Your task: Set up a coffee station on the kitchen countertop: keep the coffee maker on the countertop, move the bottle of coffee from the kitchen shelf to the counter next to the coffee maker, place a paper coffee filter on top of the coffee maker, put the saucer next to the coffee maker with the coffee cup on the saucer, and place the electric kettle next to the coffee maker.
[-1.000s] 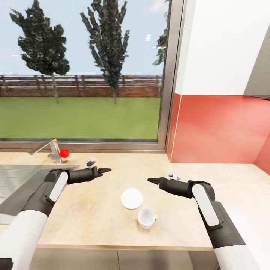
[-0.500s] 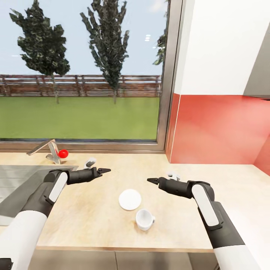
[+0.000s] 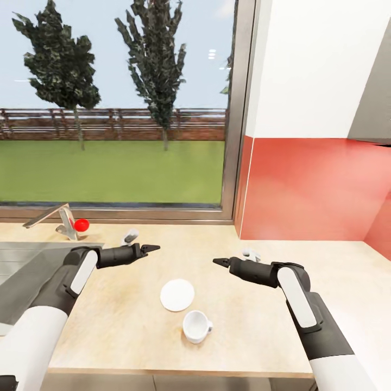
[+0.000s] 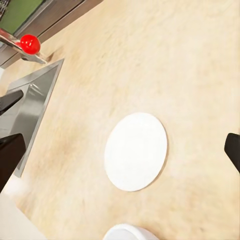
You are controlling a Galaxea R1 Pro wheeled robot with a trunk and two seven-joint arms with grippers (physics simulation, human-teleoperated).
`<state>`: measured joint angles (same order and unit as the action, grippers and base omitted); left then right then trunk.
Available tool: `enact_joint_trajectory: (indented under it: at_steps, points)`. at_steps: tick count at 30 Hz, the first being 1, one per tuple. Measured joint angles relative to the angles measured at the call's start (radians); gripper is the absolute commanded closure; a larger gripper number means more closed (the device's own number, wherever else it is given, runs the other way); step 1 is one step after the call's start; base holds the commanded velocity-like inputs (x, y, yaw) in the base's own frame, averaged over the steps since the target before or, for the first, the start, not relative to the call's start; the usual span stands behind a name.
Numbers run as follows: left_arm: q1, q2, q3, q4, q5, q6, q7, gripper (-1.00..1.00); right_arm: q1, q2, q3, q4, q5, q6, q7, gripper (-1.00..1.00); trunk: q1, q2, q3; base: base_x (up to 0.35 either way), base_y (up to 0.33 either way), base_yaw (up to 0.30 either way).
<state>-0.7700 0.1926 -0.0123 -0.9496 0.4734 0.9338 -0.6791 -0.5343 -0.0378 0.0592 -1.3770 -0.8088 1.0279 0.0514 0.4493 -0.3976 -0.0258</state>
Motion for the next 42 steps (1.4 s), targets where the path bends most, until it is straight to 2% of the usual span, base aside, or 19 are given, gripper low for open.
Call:
enact_joint_trajectory:
  at_steps: [16, 23, 29, 38, 39, 40, 42]
  points:
    - [0.011, 0.000, 0.001, 0.005, 0.001, 0.000, -0.001, -1.00, 0.001, 0.000, 0.000, 0.001, 0.000, 0.000, 0.001, -1.00, 0.000, 0.000, 0.000, 0.000, 0.000, 0.004]
    - [0.016, -0.006, 0.000, 0.010, 0.001, 0.000, -0.001, -1.00, 0.001, 0.001, 0.002, 0.002, 0.001, 0.000, 0.001, -1.00, 0.000, 0.000, -0.004, 0.022, 0.000, 0.179]
    - [0.016, -0.009, 0.000, 0.028, 0.000, -0.001, -0.002, -1.00, 0.001, 0.002, 0.003, 0.006, 0.003, 0.001, 0.001, -1.00, -0.001, 0.000, -0.008, 0.242, 0.000, 0.137]
    - [0.017, -0.011, -0.002, 0.035, -0.001, -0.002, -0.001, -1.00, 0.001, 0.004, 0.003, 0.085, 0.008, 0.001, -0.004, -1.00, 0.000, 0.000, -0.009, 0.071, 0.000, 0.010]
    - [0.018, -0.011, -0.007, 0.035, -0.002, -0.002, -0.001, -1.00, 0.001, 0.004, 0.003, 0.096, 0.009, 0.002, -0.004, -1.00, 0.000, 0.000, -0.009, 0.061, 0.000, 0.000]
    - [0.022, -0.011, -0.027, 0.036, -0.002, -0.004, 0.001, -1.00, 0.001, 0.004, 0.003, 0.128, 0.011, 0.002, -0.004, -1.00, 0.000, 0.000, -0.009, 0.079, 0.000, 0.000]
    - [0.025, -0.011, -0.035, 0.045, -0.002, -0.004, 0.002, -1.00, 0.001, 0.004, 0.003, 0.163, 0.010, 0.002, -0.004, -1.00, 0.000, 0.000, -0.009, 0.086, 0.000, 0.000]
